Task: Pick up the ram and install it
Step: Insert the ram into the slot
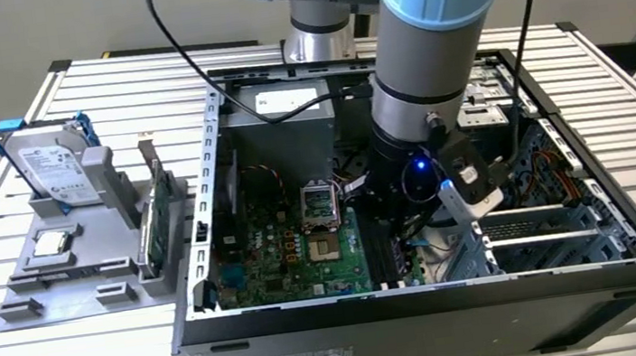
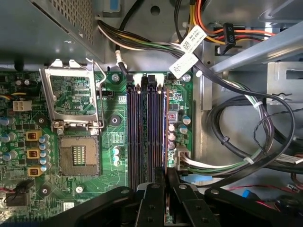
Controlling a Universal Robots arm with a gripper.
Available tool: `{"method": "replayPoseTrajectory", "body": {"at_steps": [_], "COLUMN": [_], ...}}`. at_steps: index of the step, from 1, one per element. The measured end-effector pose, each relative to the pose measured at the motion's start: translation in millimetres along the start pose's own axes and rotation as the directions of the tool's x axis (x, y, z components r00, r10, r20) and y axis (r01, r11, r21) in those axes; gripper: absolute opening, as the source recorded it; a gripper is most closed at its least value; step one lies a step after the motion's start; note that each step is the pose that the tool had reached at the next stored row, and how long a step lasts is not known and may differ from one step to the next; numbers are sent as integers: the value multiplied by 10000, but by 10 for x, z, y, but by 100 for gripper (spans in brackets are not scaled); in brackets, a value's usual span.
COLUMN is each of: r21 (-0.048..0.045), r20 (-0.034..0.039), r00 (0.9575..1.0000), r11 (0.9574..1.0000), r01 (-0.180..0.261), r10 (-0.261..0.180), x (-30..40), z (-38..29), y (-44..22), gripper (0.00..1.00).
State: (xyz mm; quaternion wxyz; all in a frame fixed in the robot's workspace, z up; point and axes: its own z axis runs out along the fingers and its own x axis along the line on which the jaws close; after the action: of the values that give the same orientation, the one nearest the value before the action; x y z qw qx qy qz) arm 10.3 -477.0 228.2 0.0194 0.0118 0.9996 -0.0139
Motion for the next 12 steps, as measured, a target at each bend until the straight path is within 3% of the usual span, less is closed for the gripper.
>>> {"method": "replayPoseTrajectory", "body": {"at_steps": [4,12], "r21": [78,326], "r20": [3,4], "r00": [10000,10000], "r11": [10000,9995], "r01": [2,13], "r10": [-2,-13], "x": [-1,-3], "z": [-38,-73], "y": [1,2], "gripper": [0,0]}}
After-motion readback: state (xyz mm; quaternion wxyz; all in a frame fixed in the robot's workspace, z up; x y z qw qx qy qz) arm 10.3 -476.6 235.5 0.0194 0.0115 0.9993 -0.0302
